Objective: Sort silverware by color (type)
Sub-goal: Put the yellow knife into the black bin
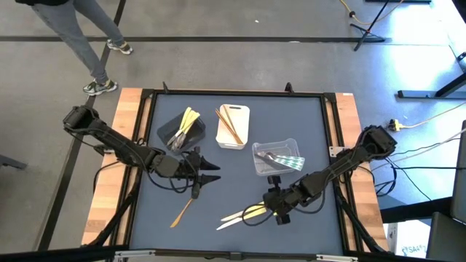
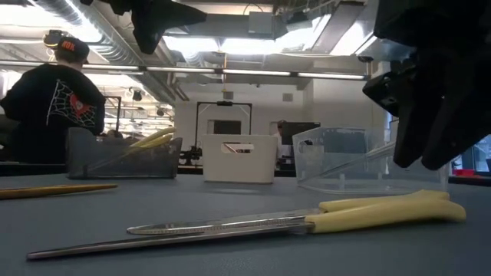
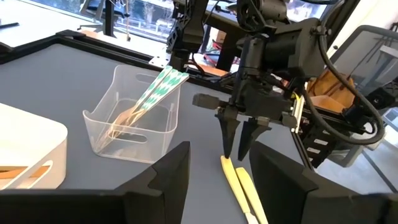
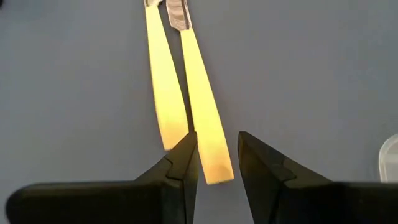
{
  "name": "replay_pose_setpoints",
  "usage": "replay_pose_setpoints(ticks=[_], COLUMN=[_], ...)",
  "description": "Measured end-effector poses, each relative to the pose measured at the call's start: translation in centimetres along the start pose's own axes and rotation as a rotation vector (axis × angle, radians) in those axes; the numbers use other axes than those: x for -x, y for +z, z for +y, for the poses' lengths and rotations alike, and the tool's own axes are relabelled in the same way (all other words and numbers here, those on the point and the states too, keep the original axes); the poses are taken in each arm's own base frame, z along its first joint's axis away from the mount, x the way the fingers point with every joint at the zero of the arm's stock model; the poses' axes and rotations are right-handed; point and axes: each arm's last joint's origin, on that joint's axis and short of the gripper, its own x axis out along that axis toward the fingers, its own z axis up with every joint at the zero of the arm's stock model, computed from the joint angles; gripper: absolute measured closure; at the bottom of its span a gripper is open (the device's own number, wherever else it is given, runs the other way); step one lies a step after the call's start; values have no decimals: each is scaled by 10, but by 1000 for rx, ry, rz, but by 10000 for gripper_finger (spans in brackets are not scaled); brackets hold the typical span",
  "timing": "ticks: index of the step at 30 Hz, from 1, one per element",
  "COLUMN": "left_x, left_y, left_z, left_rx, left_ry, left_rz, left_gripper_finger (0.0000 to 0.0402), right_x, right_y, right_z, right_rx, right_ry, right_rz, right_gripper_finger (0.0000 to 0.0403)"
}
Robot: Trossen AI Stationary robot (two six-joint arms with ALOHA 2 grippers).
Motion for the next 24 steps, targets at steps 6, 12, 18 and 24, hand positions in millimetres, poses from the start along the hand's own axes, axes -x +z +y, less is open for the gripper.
replay_pose_setpoints(ticks=[6, 12, 18, 24], left_x=[0, 0, 0, 0], left_y=[0, 0, 0, 0], left_z=[1, 1, 1, 1], left_rx=[3, 4, 4, 5], left_ry=[11, 31, 31, 31], left_rz=[-4, -13, -12, -12], left_gripper_finger=[241, 241, 241, 241], right_x=[-3, -7, -10, -21], right_y=[-3, -3, -4, -9], right_z=[1, 1, 1, 2], right_rx=[75, 82, 84, 128], right_ry=[17, 21, 5, 5], right_rz=[26, 24, 27, 63], right_gripper_finger=[301, 301, 301, 301])
